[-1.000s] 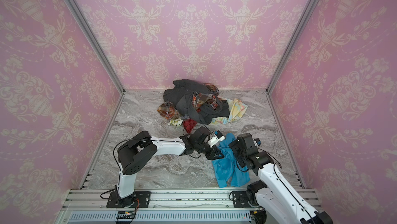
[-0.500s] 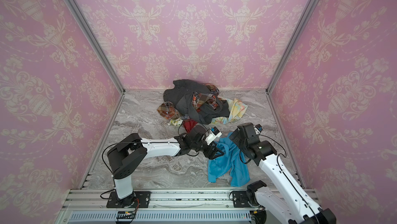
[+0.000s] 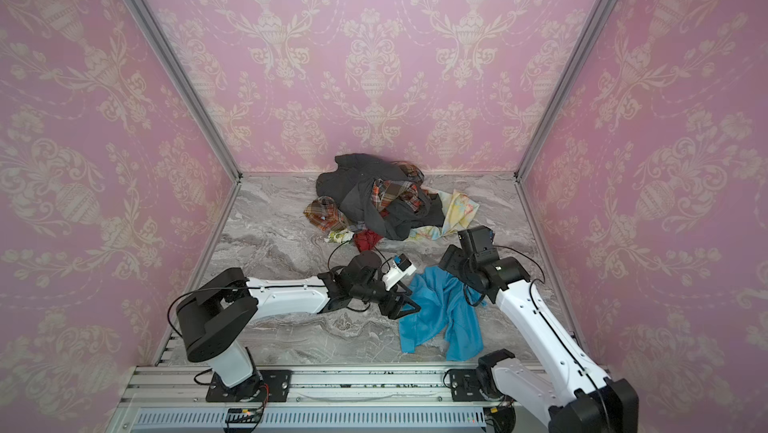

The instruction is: Pick out a specific cloth from the pile

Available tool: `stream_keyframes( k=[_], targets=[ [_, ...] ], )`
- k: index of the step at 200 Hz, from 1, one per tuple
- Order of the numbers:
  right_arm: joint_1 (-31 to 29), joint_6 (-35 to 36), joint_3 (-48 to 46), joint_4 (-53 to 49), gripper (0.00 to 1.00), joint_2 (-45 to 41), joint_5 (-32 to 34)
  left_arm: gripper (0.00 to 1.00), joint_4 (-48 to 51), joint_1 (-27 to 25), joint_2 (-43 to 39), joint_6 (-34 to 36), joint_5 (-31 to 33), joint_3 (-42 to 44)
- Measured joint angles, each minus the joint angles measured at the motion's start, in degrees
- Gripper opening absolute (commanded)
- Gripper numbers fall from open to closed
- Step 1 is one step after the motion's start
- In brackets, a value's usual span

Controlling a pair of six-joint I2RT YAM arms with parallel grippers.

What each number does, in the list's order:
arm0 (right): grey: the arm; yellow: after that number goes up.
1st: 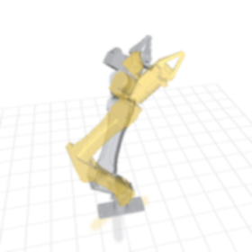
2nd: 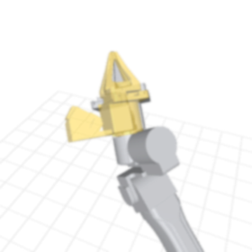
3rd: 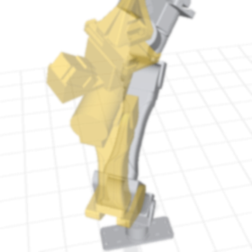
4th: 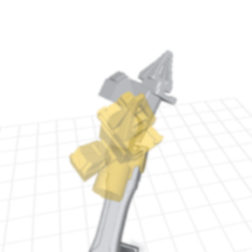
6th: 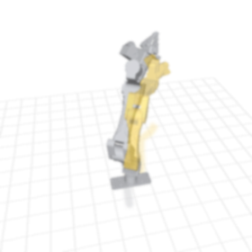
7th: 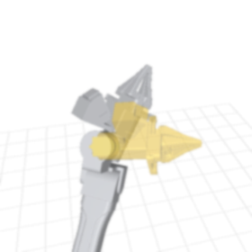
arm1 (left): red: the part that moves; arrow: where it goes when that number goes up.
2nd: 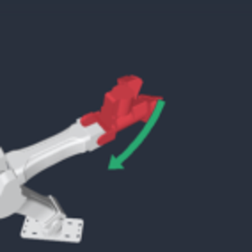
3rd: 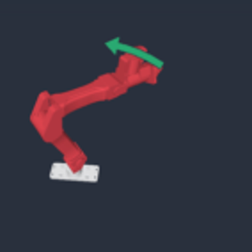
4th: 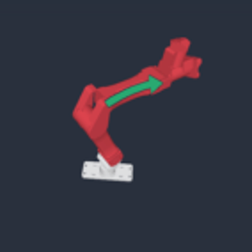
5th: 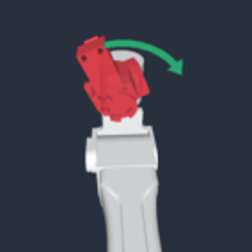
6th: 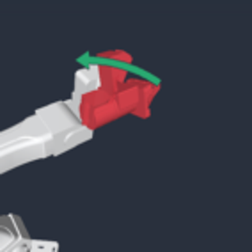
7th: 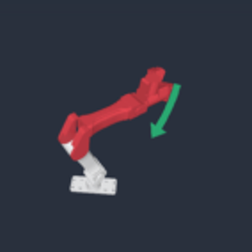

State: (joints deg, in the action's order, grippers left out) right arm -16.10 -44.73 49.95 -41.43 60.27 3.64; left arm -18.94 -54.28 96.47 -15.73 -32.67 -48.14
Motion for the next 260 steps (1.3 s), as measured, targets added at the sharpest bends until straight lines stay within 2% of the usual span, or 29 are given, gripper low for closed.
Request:
stream_keyframes(
  k=[57,100,128,174,194,231,247,260],
  targets=[
    [-7.21,6.32,6.10,4.07,0.73,12.92,-4.96,0.74,5.49,0.79,-17.73,2.71,3.52,8.28],
    [-12.66,7.98,6.12,6.73,0.61,20.02,-6.82,0.73,8.83,1.18,-25.16,2.51,9.03,12.98],
    [-16.61,7.65,2.80,7.93,0.53,20.04,-6.71,0.73,10.64,2.58,-29.07,1.20,14.40,13.42],
    [-18.40,4.55,-10.99,12.31,0.51,14.27,-4.11,0.73,12.04,8.26,-35.76,-2.49,22.62,13.42],
    [-18.56,3.52,-16.68,17.42,0.52,13.92,-2.51,0.75,13.20,10.03,-37.81,-3.37,26.43,13.33],
    [-18.82,3.23,-17.59,22.71,0.58,13.44,0.33,0.80,17.05,11.50,-39.74,-3.21,32.06,11.02],
    [-18.82,3.80,-16.15,21.24,0.66,13.00,1.53,0.84,18.97,12.20,-40.52,-2.60,33.94,9.62],
    [-18.82,4.59,-14.29,19.34,0.78,11.39,2.43,0.88,20.44,12.61,-41.68,-1.81,35.39,8.83]
  ],
)
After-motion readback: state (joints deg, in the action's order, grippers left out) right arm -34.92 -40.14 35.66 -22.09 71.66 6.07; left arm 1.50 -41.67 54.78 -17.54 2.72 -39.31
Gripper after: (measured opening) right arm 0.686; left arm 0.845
